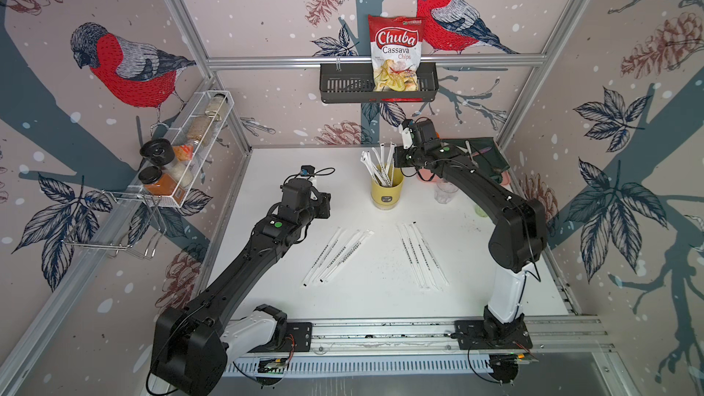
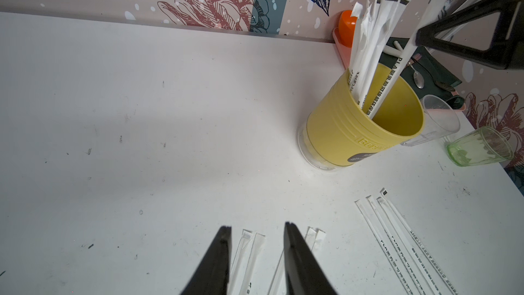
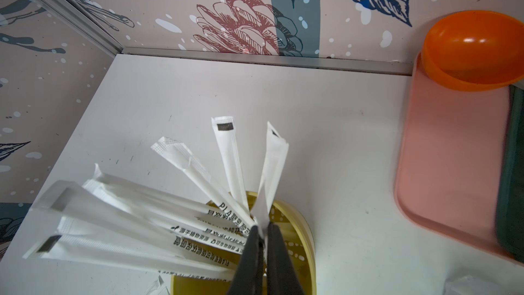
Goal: Take the straws out of the storage container
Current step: Pick up the straw from the container.
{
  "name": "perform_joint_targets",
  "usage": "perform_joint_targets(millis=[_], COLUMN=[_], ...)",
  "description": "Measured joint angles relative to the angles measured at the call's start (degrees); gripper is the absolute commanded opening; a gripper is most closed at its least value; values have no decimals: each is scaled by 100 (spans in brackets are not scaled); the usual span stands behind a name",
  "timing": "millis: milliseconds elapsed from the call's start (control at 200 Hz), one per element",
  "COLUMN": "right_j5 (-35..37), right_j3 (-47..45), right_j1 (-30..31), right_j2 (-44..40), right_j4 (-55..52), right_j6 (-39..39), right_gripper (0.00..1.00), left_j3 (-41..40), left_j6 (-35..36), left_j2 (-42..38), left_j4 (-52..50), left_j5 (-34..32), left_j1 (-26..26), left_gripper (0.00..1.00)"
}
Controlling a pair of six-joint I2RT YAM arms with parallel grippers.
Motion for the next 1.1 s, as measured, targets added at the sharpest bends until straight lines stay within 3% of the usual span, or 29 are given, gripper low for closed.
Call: perform_joint_targets(millis=[475,805,1101], right_j5=[227,708,1145], right_j3=[-22,-20,-66], right_j1=[164,367,428], right_j2=[-809,-2341,-3650], right_j4=[-186,-415,-1646], right_j6=[-70,-151,-39], right_gripper=[0,0,0], left_j3=[9,63,-72], left_j6=[-61,-81,-79], left_j2=[-114,-280,-597], left_j4=[37,33,46], left_j5=[105,116,107], left_j1=[0,0,0], left_gripper=[35,35,35])
